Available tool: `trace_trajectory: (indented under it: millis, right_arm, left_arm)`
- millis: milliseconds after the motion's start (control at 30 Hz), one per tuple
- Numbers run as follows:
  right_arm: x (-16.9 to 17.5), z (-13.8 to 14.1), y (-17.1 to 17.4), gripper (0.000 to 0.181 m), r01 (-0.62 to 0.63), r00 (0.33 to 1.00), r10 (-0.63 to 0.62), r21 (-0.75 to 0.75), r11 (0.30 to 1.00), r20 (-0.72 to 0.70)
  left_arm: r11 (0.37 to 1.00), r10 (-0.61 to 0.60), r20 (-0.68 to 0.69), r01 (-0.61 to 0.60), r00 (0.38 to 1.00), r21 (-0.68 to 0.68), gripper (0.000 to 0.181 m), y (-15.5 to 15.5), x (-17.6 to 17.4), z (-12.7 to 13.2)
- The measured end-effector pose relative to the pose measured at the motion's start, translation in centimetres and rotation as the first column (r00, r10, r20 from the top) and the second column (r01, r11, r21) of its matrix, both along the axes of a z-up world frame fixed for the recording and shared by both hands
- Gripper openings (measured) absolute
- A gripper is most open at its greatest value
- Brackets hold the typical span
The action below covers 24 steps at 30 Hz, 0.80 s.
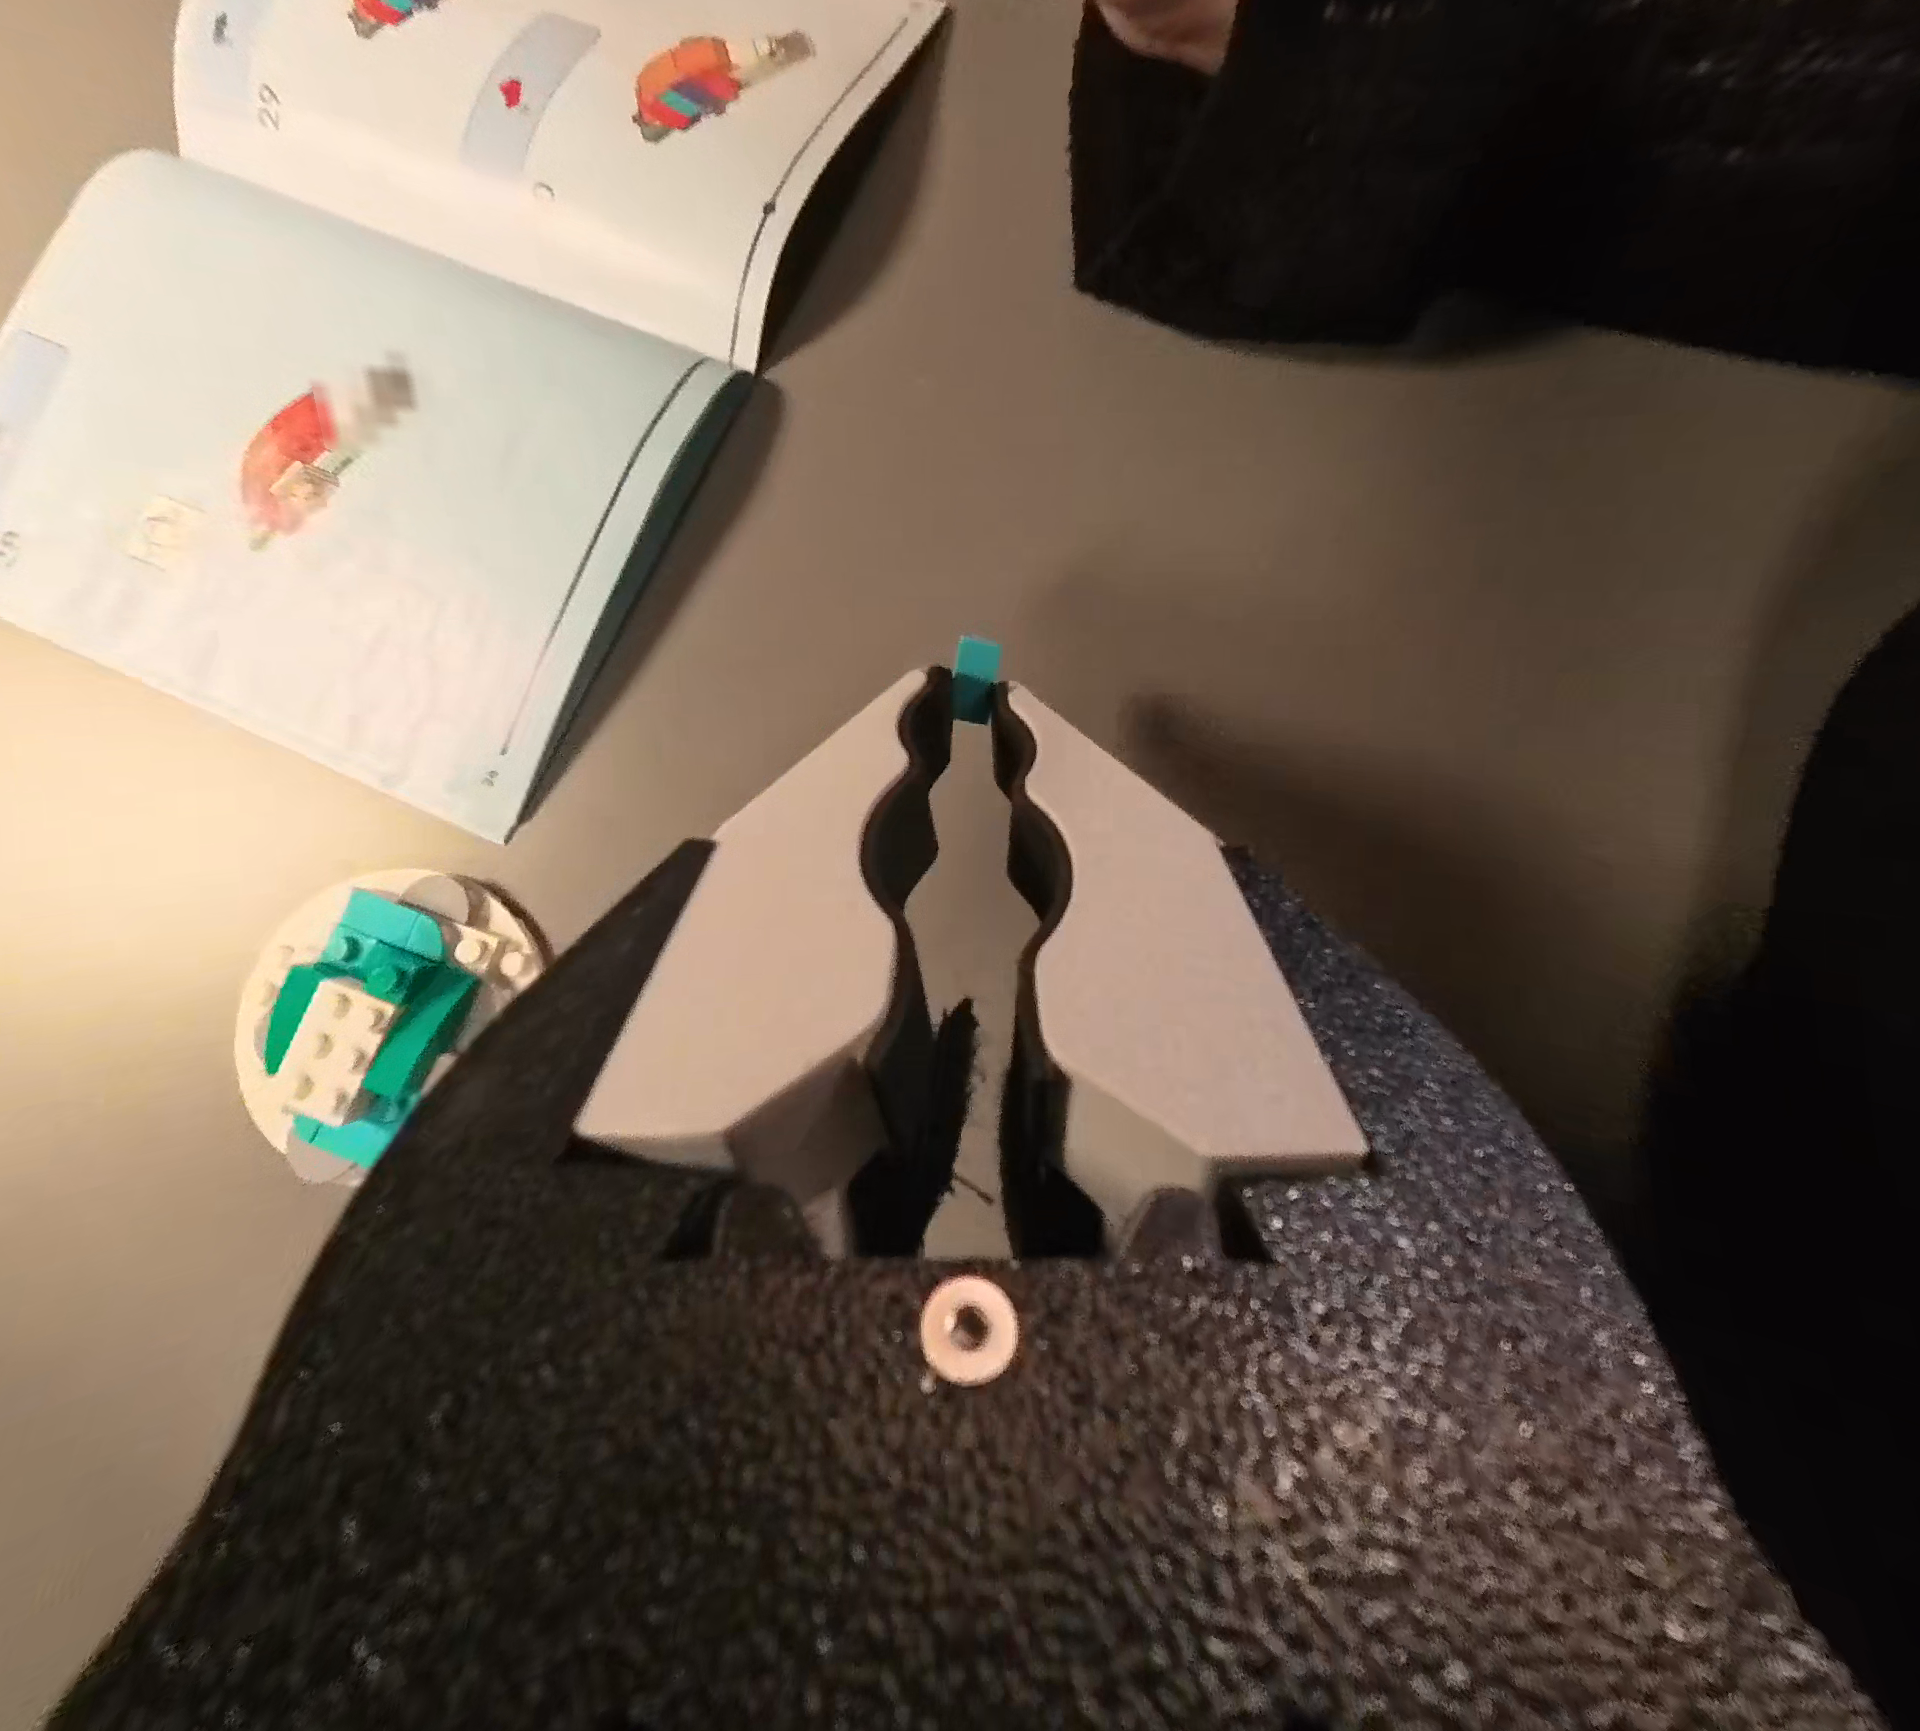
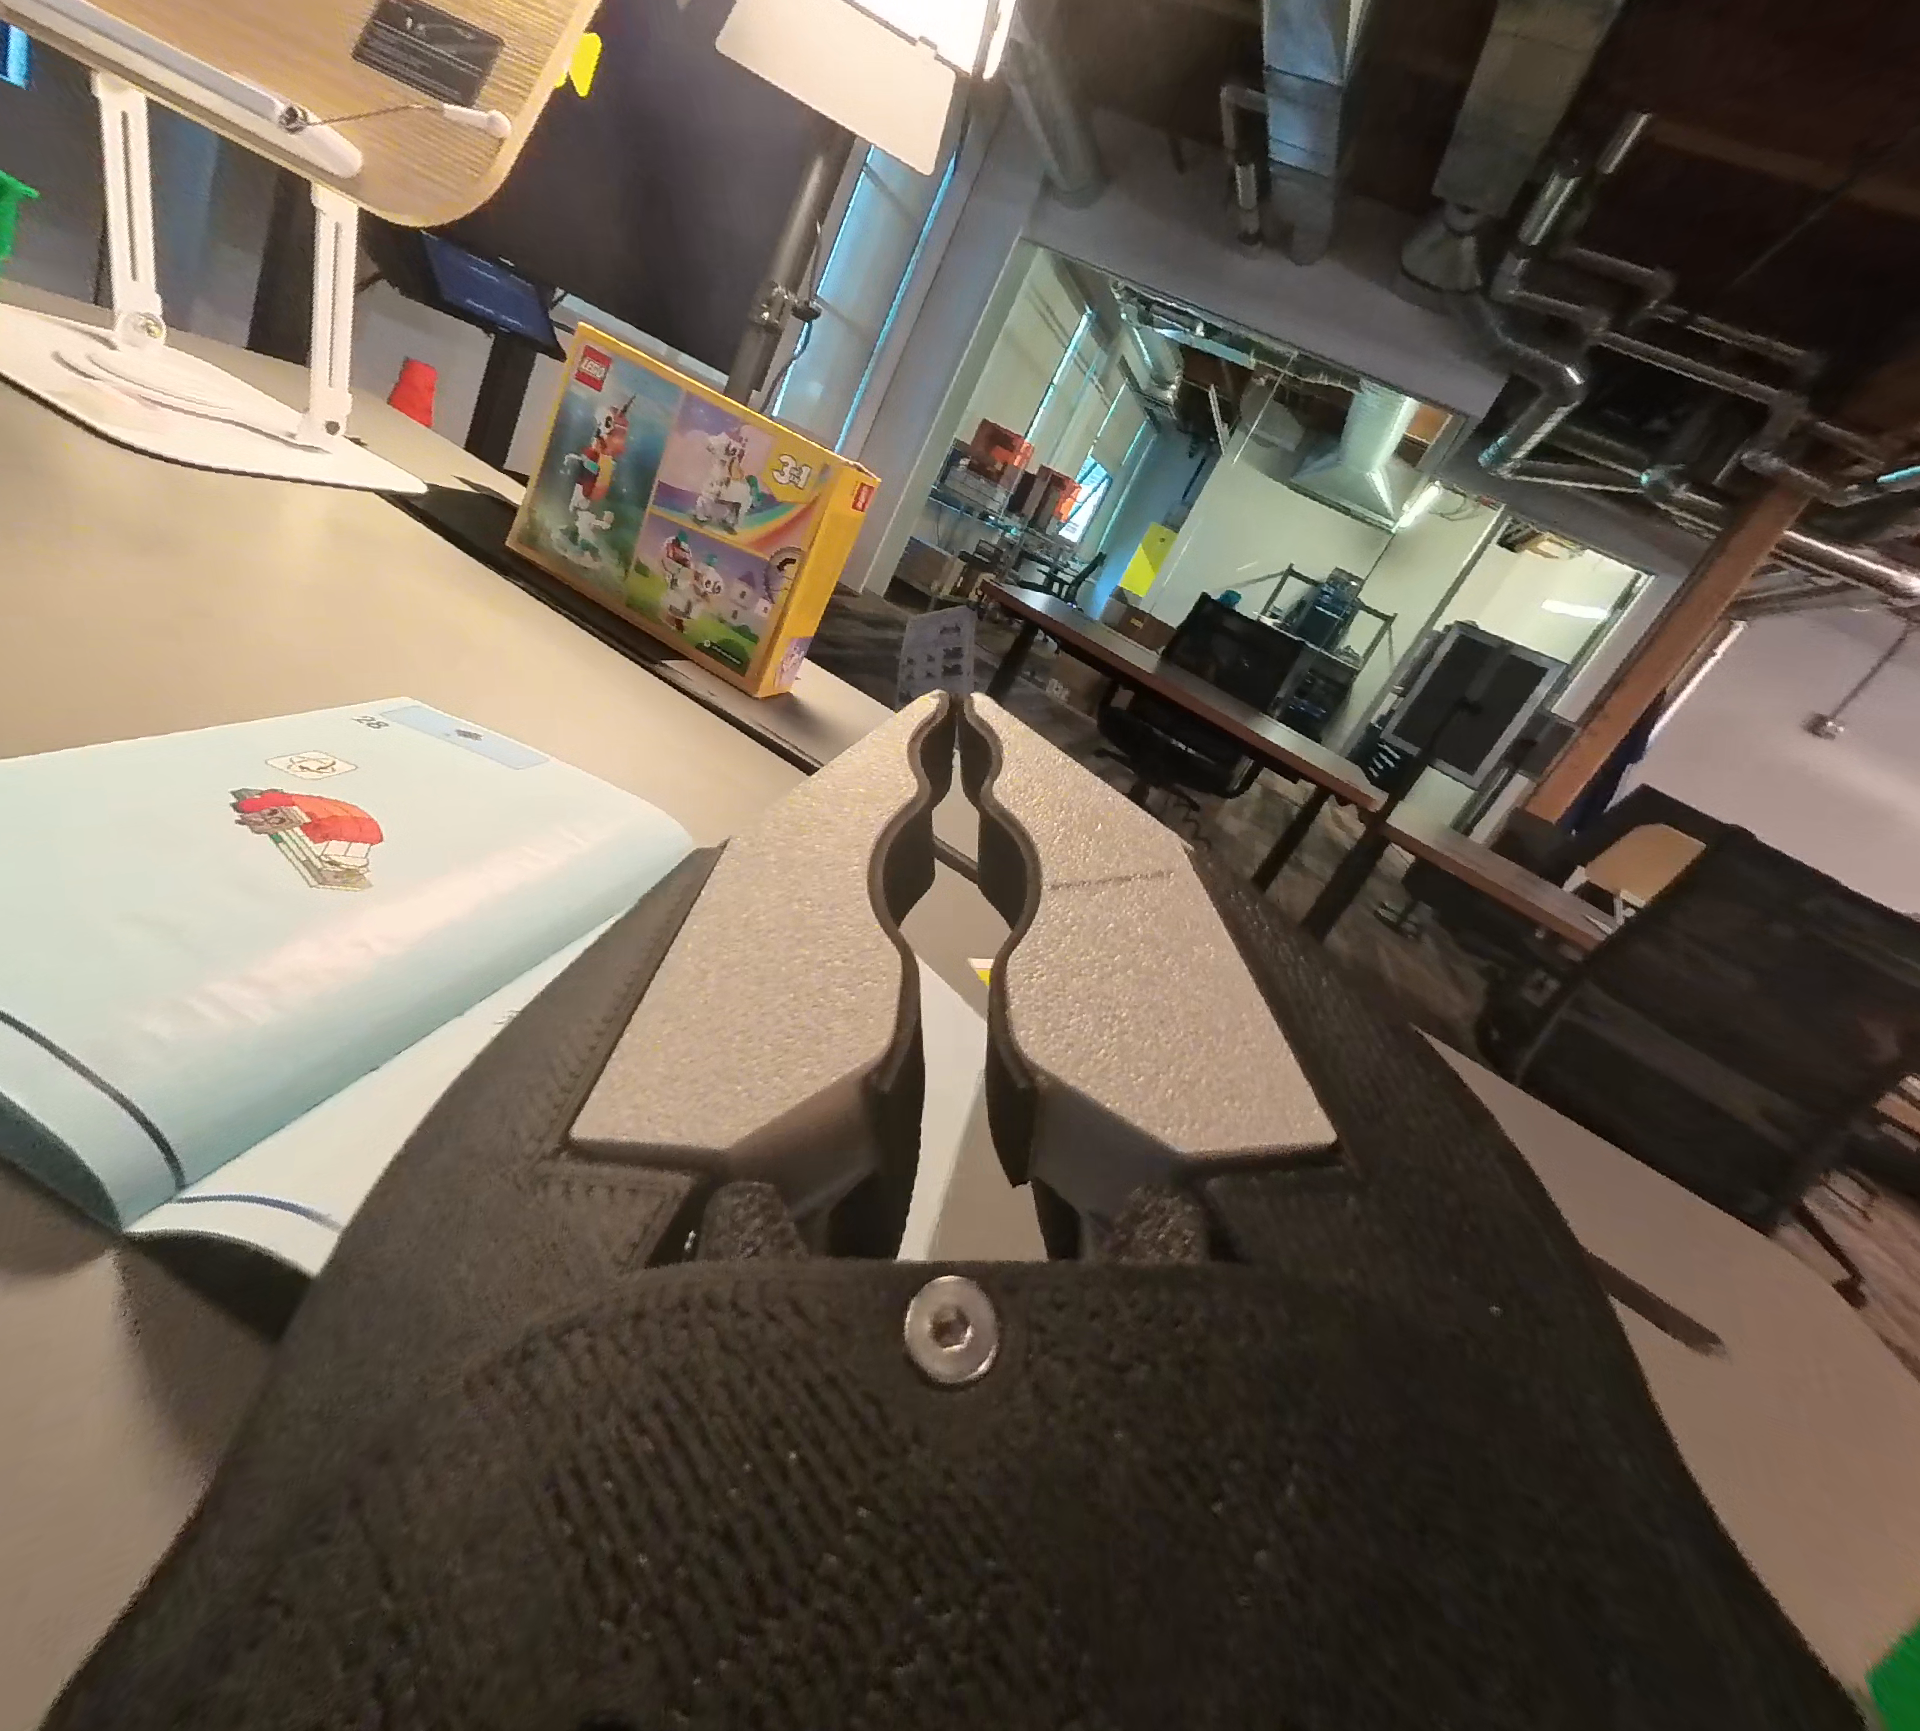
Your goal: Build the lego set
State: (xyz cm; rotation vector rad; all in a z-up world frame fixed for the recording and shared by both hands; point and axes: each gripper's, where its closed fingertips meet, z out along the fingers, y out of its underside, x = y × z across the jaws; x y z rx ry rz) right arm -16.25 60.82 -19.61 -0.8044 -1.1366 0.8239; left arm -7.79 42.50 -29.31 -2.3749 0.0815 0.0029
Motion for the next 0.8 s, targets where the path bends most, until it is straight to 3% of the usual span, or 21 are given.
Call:
trace_trajectory:
  millis: [400,500,633,800]
  right_arm:
    - [0.5,0.1,1.6,0.000,0.021,1.000,-0.022,-0.051,0.998,-0.010]
    - [0.8,-0.1,1.5,0.000,0.028,1.000,-0.028,-0.049,0.998,-0.002]
    - [1.0,-0.2,1.3,0.000,0.031,1.000,-0.031,-0.030,0.999,0.001]
    - [0.7,-0.5,0.9,0.000,0.043,0.999,-0.044,0.024,0.999,0.022]
  left_arm:
    - [0.993,0.040,0.032,-0.036,0.999,-0.109,0.011,0.1,-0.6,-2.6]
    - [0.997,0.045,0.019,-0.044,0.999,-0.067,0.016,-0.8,-0.9,-1.5]
    - [0.992,0.087,0.074,-0.093,0.993,0.084,0.023,-4.3,-1.2,2.3]
    - [0.928,0.258,0.133,-0.284,0.957,0.241,0.028,-9.5,-3.1,5.0]
